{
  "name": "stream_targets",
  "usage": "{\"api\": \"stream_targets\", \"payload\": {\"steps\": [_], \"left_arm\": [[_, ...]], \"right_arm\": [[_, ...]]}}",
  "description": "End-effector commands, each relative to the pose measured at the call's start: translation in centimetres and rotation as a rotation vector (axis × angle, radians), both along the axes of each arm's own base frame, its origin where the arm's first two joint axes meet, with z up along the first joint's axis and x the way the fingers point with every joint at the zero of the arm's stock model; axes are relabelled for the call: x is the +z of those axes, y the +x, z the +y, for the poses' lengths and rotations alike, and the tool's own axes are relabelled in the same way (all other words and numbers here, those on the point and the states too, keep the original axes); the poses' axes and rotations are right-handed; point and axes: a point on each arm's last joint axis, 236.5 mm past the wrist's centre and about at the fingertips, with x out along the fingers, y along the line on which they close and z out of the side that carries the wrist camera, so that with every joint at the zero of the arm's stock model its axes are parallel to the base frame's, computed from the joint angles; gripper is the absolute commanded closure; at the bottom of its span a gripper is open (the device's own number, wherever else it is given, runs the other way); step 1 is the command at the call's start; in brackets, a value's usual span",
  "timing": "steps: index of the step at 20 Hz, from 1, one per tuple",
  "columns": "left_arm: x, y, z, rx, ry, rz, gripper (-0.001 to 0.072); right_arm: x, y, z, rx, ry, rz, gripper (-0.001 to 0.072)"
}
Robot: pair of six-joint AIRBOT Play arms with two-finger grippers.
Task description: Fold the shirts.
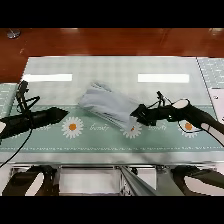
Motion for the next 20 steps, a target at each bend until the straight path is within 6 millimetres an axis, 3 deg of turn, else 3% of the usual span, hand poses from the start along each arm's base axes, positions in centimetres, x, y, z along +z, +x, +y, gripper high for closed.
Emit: {"api": "stream_targets", "payload": {"steps": [1,4,7,11,13,16,20], "left_arm": [[-0.2,0.0,0.0,-0.001,0.002,0.004,0.0685],[-0.2,0.0,0.0,-0.001,0.002,0.003,0.0685],[-0.2,0.0,0.0,-0.014,0.012,-0.007,0.0685],[-0.2,0.0,0.0,-0.014,0.012,-0.007,0.0685],[-0.2,0.0,0.0,-0.014,0.012,-0.007,0.0685],[-0.2,0.0,0.0,-0.015,0.012,-0.006,0.0685],[-0.2,0.0,0.0,-0.016,0.012,-0.005,0.0685]], "right_arm": [[1.4,2.6,3.7,0.105,0.062,-0.04,0.0686],[7.9,6.8,5.6,0.24,0.095,-0.222,0.0683],[16.5,10.2,6.1,0.348,0.054,-0.396,0.0684],[27.0,12.9,3.6,0.375,-0.061,-0.59,0.0683],[31.0,13.6,0.8,0.348,-0.131,-0.646,0.0684],[35.0,13.5,-5.0,0.269,-0.217,-0.672,0.0683],[35.7,11.2,-15.7,0.099,-0.327,-0.551,0.0683]]}}
